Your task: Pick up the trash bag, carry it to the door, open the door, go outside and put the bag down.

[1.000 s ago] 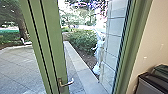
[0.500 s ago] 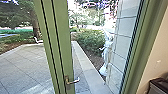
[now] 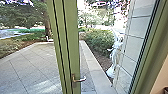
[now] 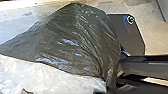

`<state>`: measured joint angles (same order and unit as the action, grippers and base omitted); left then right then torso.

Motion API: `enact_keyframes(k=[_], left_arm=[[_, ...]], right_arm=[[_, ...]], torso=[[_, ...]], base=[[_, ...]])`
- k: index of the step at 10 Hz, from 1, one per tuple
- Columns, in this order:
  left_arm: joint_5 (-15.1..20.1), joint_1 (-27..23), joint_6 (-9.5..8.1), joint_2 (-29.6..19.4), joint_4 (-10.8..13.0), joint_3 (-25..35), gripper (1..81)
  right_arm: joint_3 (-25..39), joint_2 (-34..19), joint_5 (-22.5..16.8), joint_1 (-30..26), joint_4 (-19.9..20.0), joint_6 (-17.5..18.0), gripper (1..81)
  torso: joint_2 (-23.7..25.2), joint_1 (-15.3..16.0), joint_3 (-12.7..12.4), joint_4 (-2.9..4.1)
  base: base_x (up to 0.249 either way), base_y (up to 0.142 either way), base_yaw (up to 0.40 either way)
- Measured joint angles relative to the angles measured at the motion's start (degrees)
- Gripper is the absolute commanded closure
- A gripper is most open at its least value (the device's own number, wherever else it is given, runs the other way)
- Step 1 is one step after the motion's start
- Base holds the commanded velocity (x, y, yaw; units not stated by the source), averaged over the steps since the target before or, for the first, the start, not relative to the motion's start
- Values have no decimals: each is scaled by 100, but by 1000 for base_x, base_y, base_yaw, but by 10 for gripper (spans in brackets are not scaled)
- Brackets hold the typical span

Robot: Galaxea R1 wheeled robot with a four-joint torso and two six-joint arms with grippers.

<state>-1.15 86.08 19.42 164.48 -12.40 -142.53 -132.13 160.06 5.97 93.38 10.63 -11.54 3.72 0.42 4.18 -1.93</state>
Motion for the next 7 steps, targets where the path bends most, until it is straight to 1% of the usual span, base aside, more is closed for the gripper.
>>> enact_keyframes(k=[7], left_arm=[[7, -5, 0, 16, 6, -5, 811]], right_arm=[[-166, 94, 9, 17, 0, 0, 10]], torso=[[0, 0, 0, 0]], base=[[0, 0, 251]])
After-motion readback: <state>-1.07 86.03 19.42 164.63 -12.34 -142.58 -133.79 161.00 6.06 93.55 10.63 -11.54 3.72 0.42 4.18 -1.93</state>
